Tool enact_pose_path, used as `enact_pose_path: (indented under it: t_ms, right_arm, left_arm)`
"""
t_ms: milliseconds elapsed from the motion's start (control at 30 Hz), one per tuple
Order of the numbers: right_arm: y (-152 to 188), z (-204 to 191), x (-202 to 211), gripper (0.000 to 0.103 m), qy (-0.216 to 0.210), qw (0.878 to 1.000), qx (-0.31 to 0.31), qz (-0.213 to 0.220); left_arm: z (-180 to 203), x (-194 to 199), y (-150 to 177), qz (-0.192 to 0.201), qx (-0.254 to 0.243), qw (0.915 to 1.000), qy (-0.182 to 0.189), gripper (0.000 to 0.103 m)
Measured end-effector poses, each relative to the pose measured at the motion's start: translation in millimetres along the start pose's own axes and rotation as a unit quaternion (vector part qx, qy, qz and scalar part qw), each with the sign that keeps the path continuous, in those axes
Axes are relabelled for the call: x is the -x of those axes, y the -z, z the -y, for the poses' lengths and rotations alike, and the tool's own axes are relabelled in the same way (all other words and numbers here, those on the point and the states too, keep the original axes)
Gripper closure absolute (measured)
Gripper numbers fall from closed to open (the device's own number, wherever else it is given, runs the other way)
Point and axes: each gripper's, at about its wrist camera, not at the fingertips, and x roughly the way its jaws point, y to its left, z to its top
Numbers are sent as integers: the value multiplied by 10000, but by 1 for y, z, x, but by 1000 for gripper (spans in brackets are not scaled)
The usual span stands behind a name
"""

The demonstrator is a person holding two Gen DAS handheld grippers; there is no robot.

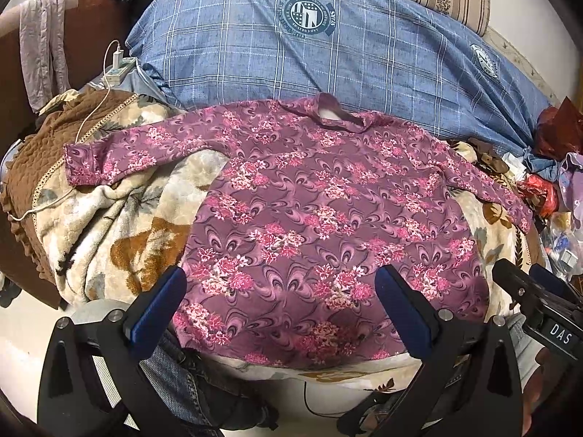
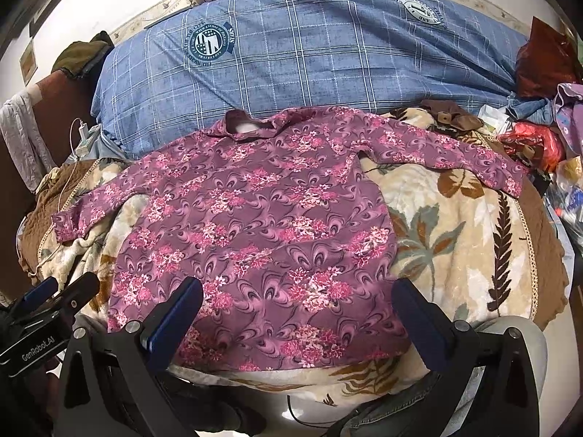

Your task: Fold small clothes

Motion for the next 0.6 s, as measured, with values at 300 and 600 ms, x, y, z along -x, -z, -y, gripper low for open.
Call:
enact_pose_path:
  t_ms: [300,600]
  right_arm:
    - [-9,-1,1,0,-40,9999,-7,119]
    - [-9,20,-13,1,-460,9988,-141,59]
  left_arm:
    - [-2,-4,-5,-4,-44,10000,34,0]
    - [27,-17,-15,-62,-145,9992,357,0]
